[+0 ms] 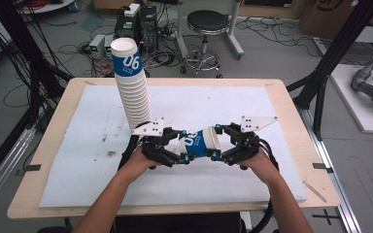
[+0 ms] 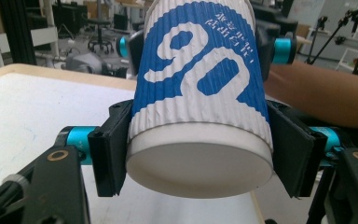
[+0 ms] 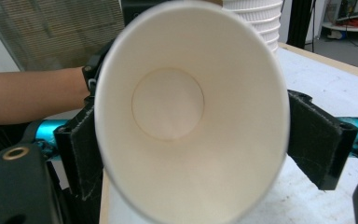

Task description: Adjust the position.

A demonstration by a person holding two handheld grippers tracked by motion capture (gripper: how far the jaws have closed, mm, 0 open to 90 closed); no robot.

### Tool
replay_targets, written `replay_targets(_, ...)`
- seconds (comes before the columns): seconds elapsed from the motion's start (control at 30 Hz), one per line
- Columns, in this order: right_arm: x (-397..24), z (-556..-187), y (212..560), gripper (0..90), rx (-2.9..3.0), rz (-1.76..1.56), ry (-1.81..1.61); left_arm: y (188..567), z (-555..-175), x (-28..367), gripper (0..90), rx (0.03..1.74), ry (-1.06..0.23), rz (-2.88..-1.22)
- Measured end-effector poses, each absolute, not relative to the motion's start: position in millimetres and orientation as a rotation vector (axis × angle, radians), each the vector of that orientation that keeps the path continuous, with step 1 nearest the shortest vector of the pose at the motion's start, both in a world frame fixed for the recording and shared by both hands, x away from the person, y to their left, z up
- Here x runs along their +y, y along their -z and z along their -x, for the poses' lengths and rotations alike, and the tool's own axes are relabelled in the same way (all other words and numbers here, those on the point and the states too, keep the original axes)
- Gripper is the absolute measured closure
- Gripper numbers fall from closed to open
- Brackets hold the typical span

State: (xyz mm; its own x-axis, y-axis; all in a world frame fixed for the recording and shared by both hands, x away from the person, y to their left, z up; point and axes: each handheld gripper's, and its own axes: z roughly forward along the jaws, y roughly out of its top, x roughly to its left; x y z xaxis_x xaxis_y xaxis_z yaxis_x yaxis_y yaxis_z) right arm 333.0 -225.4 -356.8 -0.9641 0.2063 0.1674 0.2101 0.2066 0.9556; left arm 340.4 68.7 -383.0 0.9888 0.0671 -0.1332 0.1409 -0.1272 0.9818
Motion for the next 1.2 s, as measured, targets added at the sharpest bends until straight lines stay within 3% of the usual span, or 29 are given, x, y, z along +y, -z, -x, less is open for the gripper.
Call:
replay_targets(0.2,-228,-332,355,22.2,-2.495,0.374,1.874,383,-337,64,28.8,0.170,0.036,-1.763)
replay_targets(0.33,-224,-331,352,23.6,-2.612,0.366,1.796,381,-334,61,20.3,0.197,-0.041,-1.838)
replay_targets(0.47,-220,-330,352,23.6,-2.656,0.332,1.757,382,-332,57,21.0,0.163,-0.052,-1.896)
replay_targets(0.63,-217,-328,350,23.7,-2.642,0.328,1.746,386,-332,52,29.3,0.114,-0.027,-1.934)
replay_targets(1.0,-223,-329,350,18.5,-2.385,0.485,2.033,395,-335,57,29.8,0.187,0.027,-1.734)
replay_targets(1.2,-220,-329,352,16.0,-2.334,0.481,2.029,393,-334,56,29.8,0.180,0.026,-1.660)
